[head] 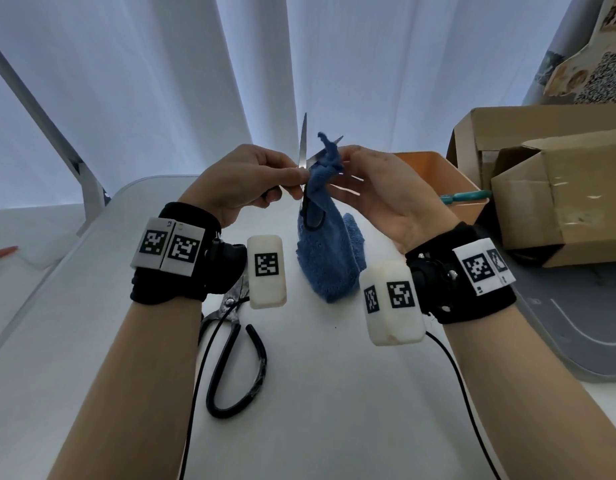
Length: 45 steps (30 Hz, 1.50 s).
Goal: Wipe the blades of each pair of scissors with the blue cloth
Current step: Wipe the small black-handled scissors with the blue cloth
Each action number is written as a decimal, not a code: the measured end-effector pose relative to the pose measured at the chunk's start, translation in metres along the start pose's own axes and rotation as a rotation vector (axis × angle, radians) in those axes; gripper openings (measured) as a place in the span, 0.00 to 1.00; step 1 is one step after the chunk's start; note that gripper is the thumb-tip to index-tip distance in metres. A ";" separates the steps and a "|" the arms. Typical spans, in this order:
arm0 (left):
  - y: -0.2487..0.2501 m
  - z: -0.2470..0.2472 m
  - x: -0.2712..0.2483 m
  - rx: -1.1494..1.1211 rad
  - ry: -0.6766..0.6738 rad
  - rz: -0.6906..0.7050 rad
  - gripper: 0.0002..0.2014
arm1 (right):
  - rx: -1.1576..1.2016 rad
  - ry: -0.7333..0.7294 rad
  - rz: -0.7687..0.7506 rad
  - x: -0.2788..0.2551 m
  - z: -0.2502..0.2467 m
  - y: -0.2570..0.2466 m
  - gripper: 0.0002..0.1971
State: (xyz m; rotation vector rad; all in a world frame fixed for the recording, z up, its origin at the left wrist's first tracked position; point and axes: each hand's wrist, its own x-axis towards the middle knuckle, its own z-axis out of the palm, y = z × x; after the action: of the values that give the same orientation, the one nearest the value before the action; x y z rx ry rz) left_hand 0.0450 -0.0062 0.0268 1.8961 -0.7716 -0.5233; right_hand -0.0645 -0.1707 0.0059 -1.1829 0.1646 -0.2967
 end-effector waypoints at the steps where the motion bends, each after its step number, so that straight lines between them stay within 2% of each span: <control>1: 0.001 0.000 -0.001 -0.004 -0.003 -0.002 0.09 | -0.021 0.004 -0.006 0.000 -0.001 0.002 0.04; 2: 0.002 0.000 -0.002 -0.009 -0.006 -0.003 0.09 | -0.024 0.009 -0.008 0.000 -0.001 0.003 0.03; 6: 0.005 0.003 -0.004 -0.010 -0.021 -0.001 0.09 | 0.007 0.034 -0.005 0.000 0.001 0.005 0.15; 11: 0.009 0.010 -0.005 0.017 -0.021 0.008 0.12 | 0.008 0.141 0.017 -0.002 0.009 0.010 0.21; 19: 0.010 0.013 -0.005 0.011 0.001 -0.012 0.15 | 0.024 0.151 -0.025 0.002 0.009 0.010 0.21; 26: 0.011 0.014 -0.004 0.002 0.008 0.002 0.12 | 0.036 0.165 -0.010 0.001 0.009 0.009 0.23; 33: 0.013 0.016 -0.005 0.021 -0.002 0.000 0.06 | 0.040 0.150 0.000 0.003 0.005 0.009 0.20; 36: 0.013 0.017 -0.005 0.030 -0.013 0.001 0.06 | 0.024 0.154 -0.004 0.003 0.005 0.008 0.22; 39: 0.013 0.016 -0.005 0.031 -0.002 0.005 0.10 | 0.010 0.164 -0.025 0.003 0.007 0.008 0.23; 42: 0.014 0.015 -0.006 0.016 0.002 0.010 0.08 | -0.001 0.176 -0.027 0.002 0.009 0.008 0.25; 45: 0.013 0.015 -0.006 0.025 -0.002 0.013 0.07 | -0.034 0.163 -0.029 0.003 0.008 0.008 0.19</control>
State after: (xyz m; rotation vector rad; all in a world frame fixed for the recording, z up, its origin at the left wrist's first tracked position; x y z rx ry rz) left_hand 0.0270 -0.0154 0.0325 1.9127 -0.7944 -0.5103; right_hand -0.0585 -0.1616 0.0018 -1.1957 0.2965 -0.4176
